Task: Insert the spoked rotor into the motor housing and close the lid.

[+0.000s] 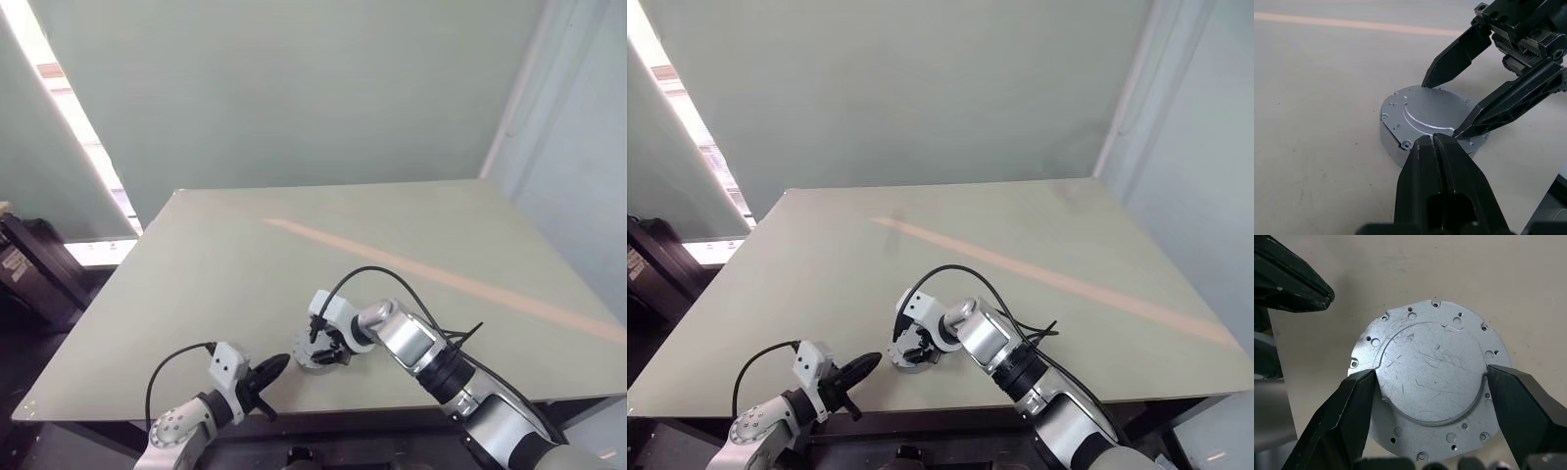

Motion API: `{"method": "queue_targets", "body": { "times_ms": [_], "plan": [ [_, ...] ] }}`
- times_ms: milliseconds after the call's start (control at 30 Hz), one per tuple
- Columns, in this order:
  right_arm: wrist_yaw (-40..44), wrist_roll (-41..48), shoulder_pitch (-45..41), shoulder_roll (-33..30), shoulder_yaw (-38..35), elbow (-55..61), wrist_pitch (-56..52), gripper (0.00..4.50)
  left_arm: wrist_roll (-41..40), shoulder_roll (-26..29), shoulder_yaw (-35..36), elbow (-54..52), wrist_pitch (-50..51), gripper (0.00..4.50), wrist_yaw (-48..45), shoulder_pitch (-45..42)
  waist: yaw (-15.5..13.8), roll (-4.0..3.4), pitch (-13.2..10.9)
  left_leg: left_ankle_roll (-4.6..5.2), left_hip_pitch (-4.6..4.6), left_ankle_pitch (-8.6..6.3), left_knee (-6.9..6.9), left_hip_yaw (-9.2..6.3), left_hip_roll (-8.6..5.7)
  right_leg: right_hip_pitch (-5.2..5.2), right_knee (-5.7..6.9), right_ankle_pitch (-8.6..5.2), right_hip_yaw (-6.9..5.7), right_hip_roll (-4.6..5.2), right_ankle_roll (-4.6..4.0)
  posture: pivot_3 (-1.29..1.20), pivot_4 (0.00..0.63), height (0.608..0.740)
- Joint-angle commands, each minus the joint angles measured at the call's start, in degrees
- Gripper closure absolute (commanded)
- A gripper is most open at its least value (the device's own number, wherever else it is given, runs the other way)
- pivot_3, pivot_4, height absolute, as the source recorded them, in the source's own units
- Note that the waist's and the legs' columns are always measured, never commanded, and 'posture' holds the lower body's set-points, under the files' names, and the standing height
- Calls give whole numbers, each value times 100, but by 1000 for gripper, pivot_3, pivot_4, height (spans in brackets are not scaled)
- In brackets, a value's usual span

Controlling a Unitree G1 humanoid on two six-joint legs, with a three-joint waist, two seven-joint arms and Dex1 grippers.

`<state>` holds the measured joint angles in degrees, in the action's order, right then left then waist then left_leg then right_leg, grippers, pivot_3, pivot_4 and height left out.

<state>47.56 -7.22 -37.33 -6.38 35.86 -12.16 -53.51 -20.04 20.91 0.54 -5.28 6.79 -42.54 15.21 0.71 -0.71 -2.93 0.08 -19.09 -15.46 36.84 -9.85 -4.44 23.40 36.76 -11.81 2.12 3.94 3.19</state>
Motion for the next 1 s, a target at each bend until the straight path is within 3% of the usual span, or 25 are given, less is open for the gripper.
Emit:
{"method": "queue_targets", "body": {
  "times_ms": [33, 333, 1000],
  "plan": [
    [-53, 92, 102, -58, 5, 24, -104, 1087, -10, 8, -3, -157, -70, 4500, -10, -36, 19, 0, 0, 0, -1, 0, -1, 0, 0, 0, 0, 0, 0, 0, 0, 0, 0, 740],
    [-352, 85, 275, 2, 33, 0, 28, 1087, 0, -12, -42, -131, -54, 4500, -6, -104, 29, -1, 0, -4, -2, -3, -2, -1, 3, 1, -3, 0, -1, 0, 1, 0, 0, 740],
    [-76, 697, 364, -227, -408, 367, 709, 1087, 10, 27, -30, -124, -39, 4500, -45, -133, 77, -1, -2, 9, -44, 3, -6, -2, 3, 31, -9, 0, -5, 1, 2, 0, 0, 740]
  ]
}}
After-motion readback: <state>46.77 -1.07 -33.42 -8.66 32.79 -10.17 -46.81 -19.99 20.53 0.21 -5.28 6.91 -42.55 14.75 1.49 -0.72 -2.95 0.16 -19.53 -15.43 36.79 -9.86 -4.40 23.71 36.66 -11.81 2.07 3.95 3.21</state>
